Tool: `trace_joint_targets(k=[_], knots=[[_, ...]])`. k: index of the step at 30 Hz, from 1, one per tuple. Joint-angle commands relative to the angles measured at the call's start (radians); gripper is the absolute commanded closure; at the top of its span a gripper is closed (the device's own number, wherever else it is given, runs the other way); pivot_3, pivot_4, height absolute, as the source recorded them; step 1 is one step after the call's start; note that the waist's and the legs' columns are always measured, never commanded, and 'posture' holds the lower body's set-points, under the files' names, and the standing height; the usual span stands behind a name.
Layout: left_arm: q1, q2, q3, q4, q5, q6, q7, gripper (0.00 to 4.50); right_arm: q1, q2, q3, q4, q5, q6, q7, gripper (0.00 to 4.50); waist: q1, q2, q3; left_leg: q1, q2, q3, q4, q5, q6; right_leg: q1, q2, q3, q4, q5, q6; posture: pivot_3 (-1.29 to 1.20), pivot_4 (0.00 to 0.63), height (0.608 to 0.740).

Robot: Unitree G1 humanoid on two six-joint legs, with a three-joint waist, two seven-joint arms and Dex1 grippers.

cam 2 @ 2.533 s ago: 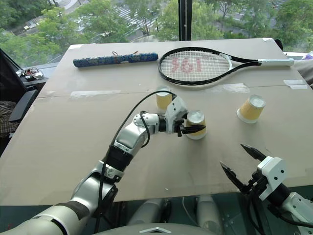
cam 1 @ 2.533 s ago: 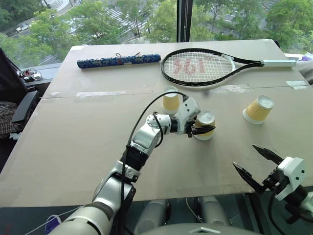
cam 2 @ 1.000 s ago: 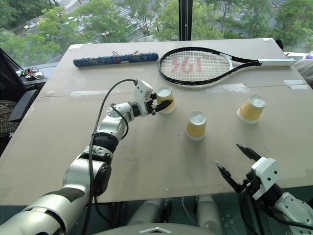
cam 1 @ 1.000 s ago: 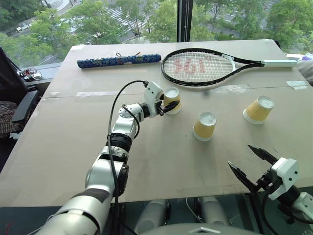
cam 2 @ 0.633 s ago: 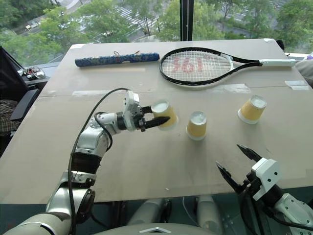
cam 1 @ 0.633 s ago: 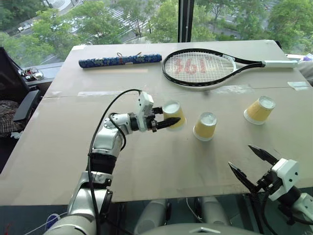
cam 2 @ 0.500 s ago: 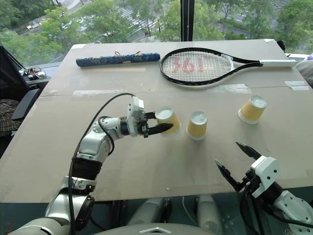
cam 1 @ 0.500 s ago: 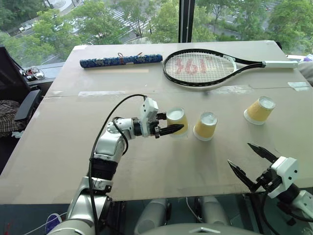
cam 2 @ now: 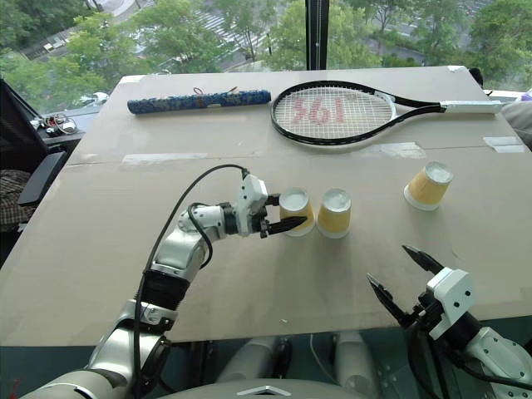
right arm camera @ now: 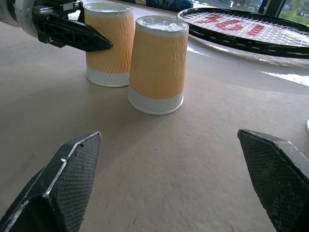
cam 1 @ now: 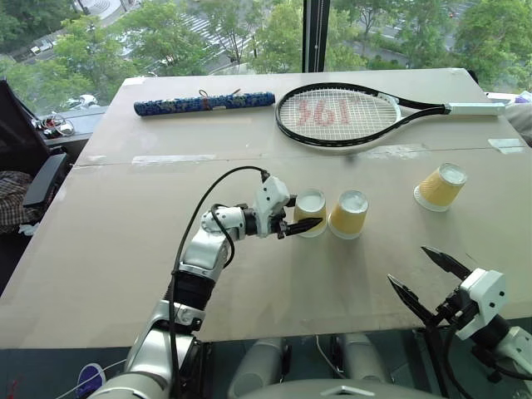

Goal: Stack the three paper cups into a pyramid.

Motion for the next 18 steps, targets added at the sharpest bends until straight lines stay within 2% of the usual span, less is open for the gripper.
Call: trace_joint_targets(k=[1,5,6,9,14,18], knots=[[-0.005,-0.005,-0.002,0.001,-0.001,-0.017,0.001,1.89,0.006,0.001,-0.013,-0.04,0.009,-0.018,-0.009,0.0,0.0,0.0,0.0,0.0,0.0,0.0,0.0,0.0,0.0,0.0,0.0,0.0,0.0,0.0,0.0,0.0,0.15,0.74],[-0.005,-0.009,0.0,0.0,-0.011,-0.01,-0.007,1.89,0.004,-0.001,-0.016,-0.042,0.011,-0.016,-0.01,0.0,0.0,0.0,0.0,0.0,0.0,0.0,0.0,0.0,0.0,0.0,0.0,0.0,0.0,0.0,0.0,0.0,0.15,0.74],[-0.003,-0.009,0.0,-0.005,-0.015,-0.004,-0.011,0.93,0.004,-0.002,-0.017,-0.042,0.011,-0.015,-0.01,0.0,0.0,0.0,0.0,0.0,0.0,0.0,0.0,0.0,0.0,0.0,0.0,0.0,0.0,0.0,0.0,0.0,0.15,0.74],[0.004,-0.008,0.004,-0.03,-0.03,0.013,-0.017,0.08,0.003,-0.008,-0.023,-0.043,0.017,-0.012,-0.007,0.0,0.0,0.0,0.0,0.0,0.0,0.0,0.0,0.0,0.0,0.0,0.0,0.0,0.0,0.0,0.0,0.0,0.15,0.74],[0.033,0.023,0.051,-0.129,-0.076,0.078,-0.001,0.08,0.0,-0.014,-0.037,-0.042,0.021,-0.01,-0.01,0.0,-0.002,0.0,0.0,0.0,0.0,0.0,0.0,0.0,0.0,0.0,0.0,0.0,0.0,0.0,0.0,0.0,0.15,0.74],[0.091,0.087,0.103,-0.255,-0.145,0.172,0.001,0.08,-0.029,-0.007,-0.063,-0.045,0.038,0.012,-0.044,0.0,-0.003,0.0,0.0,0.0,0.001,0.0,0.0,0.0,0.0,0.0,0.0,0.0,0.0,0.0,0.0,0.0,0.15,0.74]])
